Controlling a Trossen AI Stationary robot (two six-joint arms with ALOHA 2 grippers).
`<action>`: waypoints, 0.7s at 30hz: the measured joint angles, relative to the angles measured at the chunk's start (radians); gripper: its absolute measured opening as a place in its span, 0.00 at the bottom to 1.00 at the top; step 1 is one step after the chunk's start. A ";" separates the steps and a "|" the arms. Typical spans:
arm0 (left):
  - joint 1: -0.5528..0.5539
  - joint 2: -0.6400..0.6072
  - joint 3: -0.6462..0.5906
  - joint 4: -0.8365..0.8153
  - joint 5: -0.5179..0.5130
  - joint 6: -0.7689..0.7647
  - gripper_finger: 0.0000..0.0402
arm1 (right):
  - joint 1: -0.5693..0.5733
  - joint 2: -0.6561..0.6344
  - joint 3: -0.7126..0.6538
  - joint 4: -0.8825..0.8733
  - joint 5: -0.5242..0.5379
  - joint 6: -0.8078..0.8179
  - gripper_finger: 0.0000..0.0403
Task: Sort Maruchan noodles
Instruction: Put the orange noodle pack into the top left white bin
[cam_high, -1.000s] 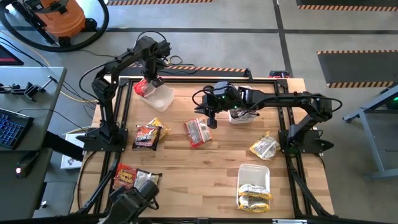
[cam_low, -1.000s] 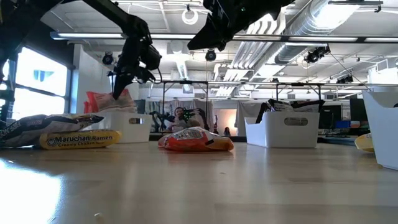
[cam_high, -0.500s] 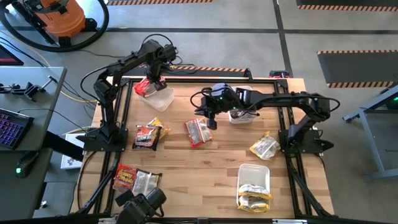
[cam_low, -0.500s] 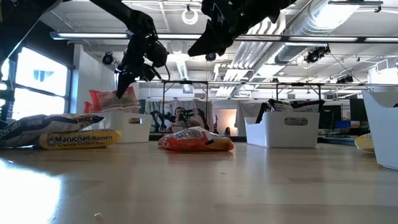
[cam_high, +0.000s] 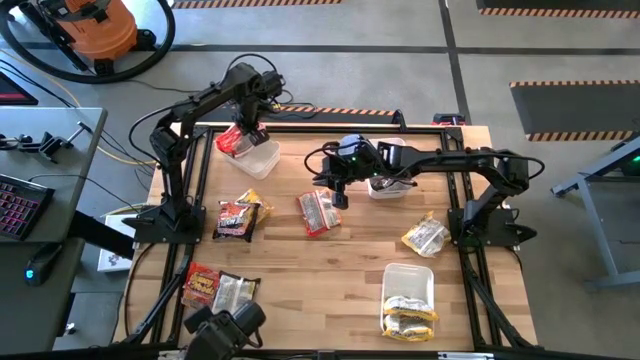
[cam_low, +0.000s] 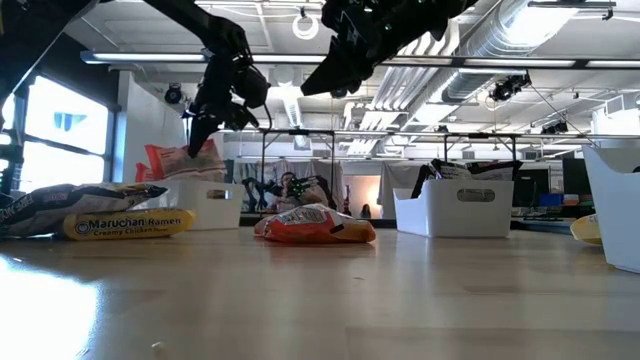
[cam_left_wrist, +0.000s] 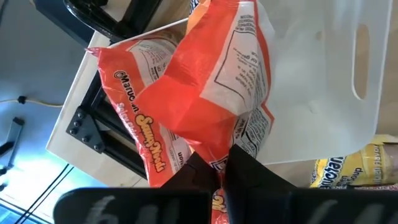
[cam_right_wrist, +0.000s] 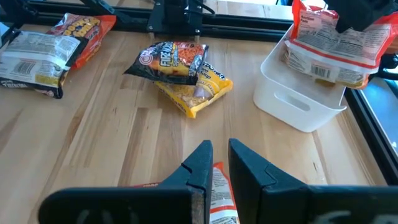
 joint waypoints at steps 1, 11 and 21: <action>0.001 0.000 0.000 0.000 0.000 0.000 0.00 | 0.000 0.000 0.000 0.000 0.000 -0.001 0.08; 0.045 -0.003 -0.171 -0.002 -0.036 0.011 0.00 | 0.000 0.000 0.000 0.006 0.000 -0.007 0.08; 0.090 -0.002 -0.201 0.062 -0.080 -0.006 0.00 | 0.000 0.000 0.000 0.023 0.000 -0.004 0.08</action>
